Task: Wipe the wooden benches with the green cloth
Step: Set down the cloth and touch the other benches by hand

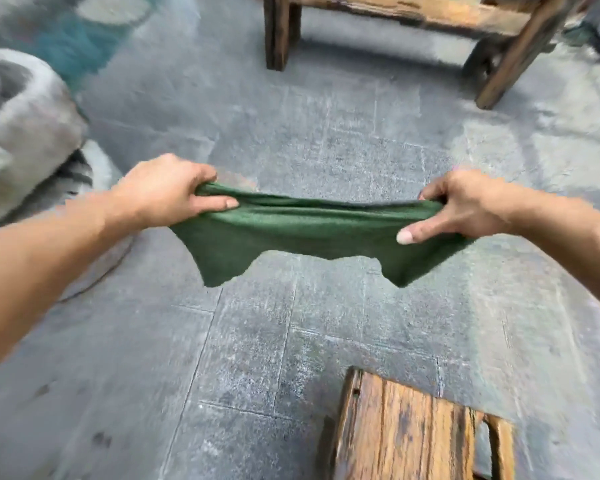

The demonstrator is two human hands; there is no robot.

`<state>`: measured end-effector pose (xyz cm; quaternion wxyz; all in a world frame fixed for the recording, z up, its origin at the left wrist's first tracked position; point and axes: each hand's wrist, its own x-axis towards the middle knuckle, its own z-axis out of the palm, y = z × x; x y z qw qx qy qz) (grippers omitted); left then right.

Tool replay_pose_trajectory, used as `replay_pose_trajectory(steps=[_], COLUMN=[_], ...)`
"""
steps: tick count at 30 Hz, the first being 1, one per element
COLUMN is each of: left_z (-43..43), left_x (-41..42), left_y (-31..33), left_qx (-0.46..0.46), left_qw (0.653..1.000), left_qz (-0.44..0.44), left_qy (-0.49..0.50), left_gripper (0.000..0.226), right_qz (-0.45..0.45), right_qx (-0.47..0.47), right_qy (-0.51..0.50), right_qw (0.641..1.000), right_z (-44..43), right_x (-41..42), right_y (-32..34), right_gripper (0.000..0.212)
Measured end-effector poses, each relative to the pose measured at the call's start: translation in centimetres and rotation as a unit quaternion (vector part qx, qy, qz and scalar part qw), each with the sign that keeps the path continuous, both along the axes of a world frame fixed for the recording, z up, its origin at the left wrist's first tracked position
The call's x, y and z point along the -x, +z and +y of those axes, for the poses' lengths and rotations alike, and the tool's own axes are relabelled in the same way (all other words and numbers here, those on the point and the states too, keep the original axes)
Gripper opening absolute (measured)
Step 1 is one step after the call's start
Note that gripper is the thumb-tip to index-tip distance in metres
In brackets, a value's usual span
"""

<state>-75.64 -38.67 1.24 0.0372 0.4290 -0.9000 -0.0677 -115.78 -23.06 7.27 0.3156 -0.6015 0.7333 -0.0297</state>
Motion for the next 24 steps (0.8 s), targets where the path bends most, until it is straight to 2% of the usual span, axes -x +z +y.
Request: replay_pose_trajectory(steps=[1, 4, 6, 10, 13, 15, 17, 20, 24], left_z=[0.1, 1.3, 2.9, 6.5, 10.5, 12.4, 15.6, 20.3, 26.4], left_x=[-1.7, -7.7, -12.8, -22.3, -29.5, -32.7, -36.7, -42.9, -49.1], left_y=[2.4, 9.5, 14.4, 22.6, 28.4, 31.1, 34.1, 36.9, 39.0], left_qx=[-0.026, -0.077, -0.107, -0.149, -0.144, -0.140, -0.138, -0.117, -0.116], left_qw=[0.999, 0.994, 0.986, 0.965, 0.950, 0.941, 0.931, 0.910, 0.864], left_qz=[0.013, 0.019, 0.019, 0.047, 0.058, 0.063, 0.073, 0.078, 0.103], left_qy=[0.019, 0.078, 0.130, 0.213, 0.272, 0.302, 0.330, 0.390, 0.479], left_gripper=[0.066, 0.071, 0.073, 0.084, 0.074, 0.067, 0.070, 0.074, 0.090], right_qz=[-0.043, -0.171, -0.216, -0.209, -0.197, -0.203, -0.207, -0.222, -0.214], right_qx=[0.007, -0.040, -0.076, -0.100, -0.069, -0.034, -0.044, -0.097, -0.155], right_qy=[0.003, 0.037, 0.084, 0.146, 0.183, 0.197, 0.233, 0.300, 0.397], right_qw=[0.999, 0.984, 0.970, 0.962, 0.961, 0.959, 0.949, 0.923, 0.879], right_z=[-0.5, -1.7, -2.7, -4.4, -5.8, -6.6, -6.8, -8.1, -10.3], right_x=[-1.2, -5.3, -9.1, -17.1, -24.6, -28.2, -32.9, -39.6, -48.5], right_y=[2.4, 9.3, 13.7, 20.0, 24.7, 26.9, 29.3, 32.0, 33.3], right_gripper=[0.083, 0.055, 0.041, 0.026, 0.017, 0.021, 0.029, 0.035, 0.026])
